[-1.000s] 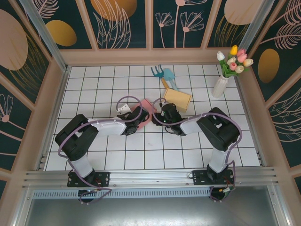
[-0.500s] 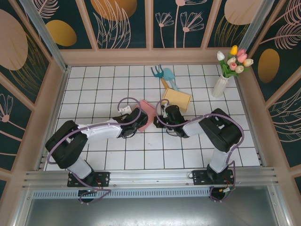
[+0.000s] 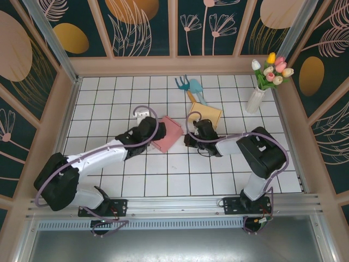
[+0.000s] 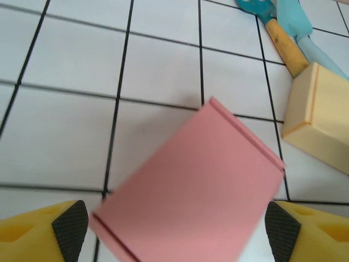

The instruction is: Fold the paper box

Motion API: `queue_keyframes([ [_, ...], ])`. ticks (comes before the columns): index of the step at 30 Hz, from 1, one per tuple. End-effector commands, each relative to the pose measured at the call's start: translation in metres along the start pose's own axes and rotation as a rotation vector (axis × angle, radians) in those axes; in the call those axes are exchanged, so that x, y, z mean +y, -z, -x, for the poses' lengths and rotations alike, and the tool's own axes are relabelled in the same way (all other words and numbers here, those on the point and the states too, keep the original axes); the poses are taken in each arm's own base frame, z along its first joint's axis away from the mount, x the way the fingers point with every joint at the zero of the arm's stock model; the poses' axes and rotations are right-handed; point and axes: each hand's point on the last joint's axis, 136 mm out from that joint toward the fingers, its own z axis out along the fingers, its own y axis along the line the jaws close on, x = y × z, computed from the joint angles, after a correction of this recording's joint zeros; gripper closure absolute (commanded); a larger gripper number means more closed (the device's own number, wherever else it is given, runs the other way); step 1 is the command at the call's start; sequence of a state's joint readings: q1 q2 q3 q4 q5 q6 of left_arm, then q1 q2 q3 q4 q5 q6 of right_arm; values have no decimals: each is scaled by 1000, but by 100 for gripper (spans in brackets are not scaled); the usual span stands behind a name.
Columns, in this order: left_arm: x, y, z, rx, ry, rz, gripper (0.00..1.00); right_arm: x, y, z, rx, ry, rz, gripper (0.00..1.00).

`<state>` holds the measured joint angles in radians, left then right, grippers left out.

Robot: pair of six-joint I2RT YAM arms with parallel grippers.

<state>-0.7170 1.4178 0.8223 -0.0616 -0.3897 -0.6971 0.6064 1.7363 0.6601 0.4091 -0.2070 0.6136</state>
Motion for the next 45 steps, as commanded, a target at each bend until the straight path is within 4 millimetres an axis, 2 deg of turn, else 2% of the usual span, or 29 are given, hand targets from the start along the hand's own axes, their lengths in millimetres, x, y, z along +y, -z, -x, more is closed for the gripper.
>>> queue_keyframes([
  [1, -10, -26, 21, 9, -132, -95, 16, 1, -6, 9, 21, -51, 8, 100],
  [7, -8, -68, 23, 81, -93, -204, 17, 3, -23, 16, 57, -69, 8, 100],
  [9, -10, -80, 19, 110, -74, -242, 18, 1, -28, 16, 67, -74, 4, 100],
  [11, -14, -94, 6, 156, -89, -270, 19, 0, -32, 17, 75, -74, -1, 100],
  [12, -16, -98, -1, 176, -99, -290, 20, -2, -34, 17, 78, -74, -6, 100],
  [13, -26, -100, 5, 168, -104, -327, 20, -4, -35, 16, 80, -76, -11, 100],
  [14, -30, -103, 3, 175, -107, -352, 20, -6, -36, 17, 81, -76, -15, 100],
  [19, -41, -117, -19, 252, -112, -427, 29, -12, -42, 14, 112, -57, -27, 100],
  [21, -48, -115, -28, 284, -99, -482, 32, -14, -45, 12, 126, -43, -34, 100],
  [24, -66, -101, -34, 300, -55, -614, 34, -13, -50, 13, 142, -27, -32, 100],
  [26, -77, -90, -49, 341, -33, -689, 34, -8, -55, 13, 157, -23, -8, 100],
  [32, -117, -68, -86, 440, -13, -801, 36, 21, -53, 20, 144, -4, 105, 100],
  [39, -141, -30, -75, 416, 73, -944, 37, 44, -42, 31, 120, 38, 161, 100],
  [41, -141, -30, -75, 414, 62, -909, 37, 49, -43, 34, 117, 57, 159, 100],
  [45, -98, -61, -73, 342, 97, -609, 34, 52, -36, 36, 88, 83, 112, 100],
])
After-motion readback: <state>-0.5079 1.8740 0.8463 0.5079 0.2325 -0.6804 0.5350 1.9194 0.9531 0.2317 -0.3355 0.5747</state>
